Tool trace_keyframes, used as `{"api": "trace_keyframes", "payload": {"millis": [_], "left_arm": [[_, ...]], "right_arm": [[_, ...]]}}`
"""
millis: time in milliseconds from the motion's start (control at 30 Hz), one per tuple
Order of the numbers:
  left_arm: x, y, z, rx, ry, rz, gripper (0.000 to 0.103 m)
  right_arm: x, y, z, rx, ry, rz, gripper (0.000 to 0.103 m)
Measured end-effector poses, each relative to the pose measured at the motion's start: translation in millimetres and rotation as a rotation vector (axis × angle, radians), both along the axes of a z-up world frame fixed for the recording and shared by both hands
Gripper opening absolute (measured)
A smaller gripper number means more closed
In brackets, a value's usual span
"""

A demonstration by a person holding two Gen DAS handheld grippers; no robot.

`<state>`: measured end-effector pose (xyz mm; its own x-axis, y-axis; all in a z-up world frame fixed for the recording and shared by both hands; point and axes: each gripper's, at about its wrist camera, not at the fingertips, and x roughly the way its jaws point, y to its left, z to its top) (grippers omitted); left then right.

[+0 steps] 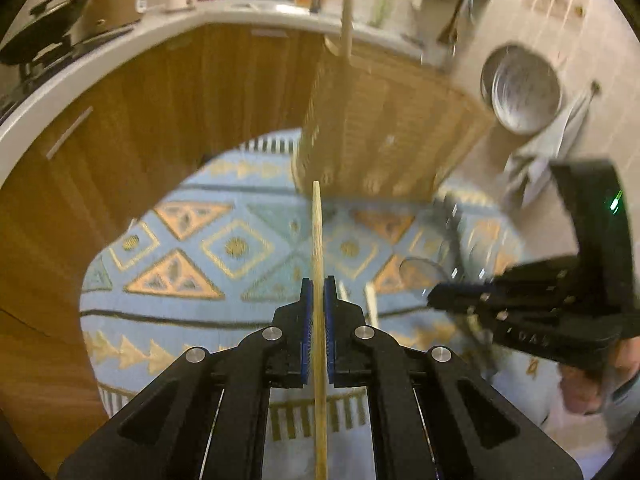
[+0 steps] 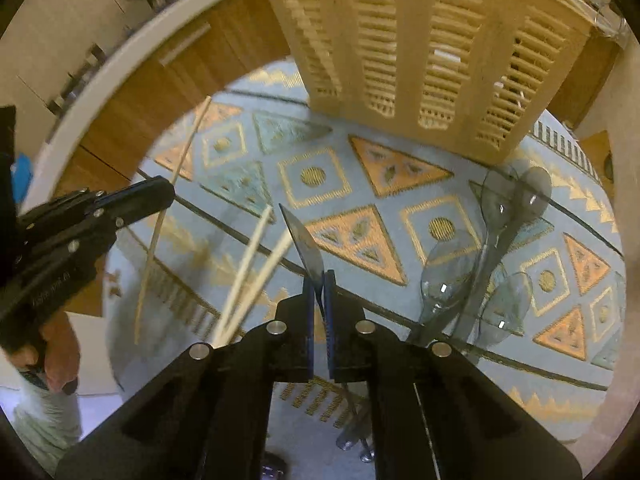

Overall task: Organize utensils
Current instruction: 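Lift the chopstick and clear spoon with both tools over the holder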

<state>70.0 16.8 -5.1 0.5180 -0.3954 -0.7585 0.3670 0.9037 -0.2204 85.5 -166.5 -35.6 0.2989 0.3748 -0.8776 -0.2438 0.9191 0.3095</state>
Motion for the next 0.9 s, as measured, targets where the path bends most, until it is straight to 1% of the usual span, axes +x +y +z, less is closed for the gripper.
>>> {"api": "trace_keyframes", "payload": {"millis": [67, 133, 200, 267, 300, 333, 367, 433, 500, 567, 633, 667, 733, 800, 900], "left_arm": [[-5, 3, 10, -0.039, -0.036, 0.007, 0.003], [-13, 1, 26, -0.087, -0.098, 0.014, 0.003], [-18, -6, 43, -0.125, -0.176, 0.016, 0.003], [-28, -13, 69, -0.135, -0.281, 0.014, 0.003], [-31, -18, 78, -0.122, -0.318, 0.017, 0.003], [-34, -24, 92, -0.111, -0.372, 0.020, 0.003], [-35, -28, 100, -0.118, -0.403, 0.019, 0.003], [-36, -38, 125, -0.149, -0.494, 0.022, 0.003], [-32, -47, 144, -0.183, -0.577, 0.028, 0.003], [-26, -56, 153, -0.211, -0.621, 0.036, 0.003], [-10, -65, 161, -0.262, -0.677, 0.048, 0.003], [-2, -66, 162, -0.286, -0.697, 0.054, 0.003], [12, -72, 161, -0.303, -0.730, 0.080, 0.003], [37, -78, 154, -0.324, -0.729, 0.105, 0.003], [57, -84, 142, -0.318, -0.739, 0.143, 0.003]], "right_arm": [[-2, -6, 8, 0.047, -0.029, -0.007, 0.003], [-4, -12, 22, 0.106, -0.085, -0.015, 0.003], [-9, -20, 38, 0.158, -0.146, -0.021, 0.003], [-14, -26, 58, 0.215, -0.226, -0.031, 0.003], [-15, -27, 70, 0.238, -0.267, -0.037, 0.003], [-16, -33, 84, 0.268, -0.320, -0.046, 0.003], [-15, -37, 95, 0.289, -0.363, -0.054, 0.003], [-16, -50, 116, 0.329, -0.448, -0.074, 0.003], [-13, -64, 134, 0.356, -0.527, -0.099, 0.003], [-4, -81, 149, 0.390, -0.590, -0.131, 0.003], [10, -96, 159, 0.424, -0.632, -0.166, 0.003], [15, -101, 161, 0.431, -0.648, -0.182, 0.003], [31, -115, 166, 0.449, -0.687, -0.216, 0.003], [46, -126, 165, 0.449, -0.702, -0.242, 0.003], [71, -131, 156, 0.412, -0.720, -0.274, 0.003]]}}
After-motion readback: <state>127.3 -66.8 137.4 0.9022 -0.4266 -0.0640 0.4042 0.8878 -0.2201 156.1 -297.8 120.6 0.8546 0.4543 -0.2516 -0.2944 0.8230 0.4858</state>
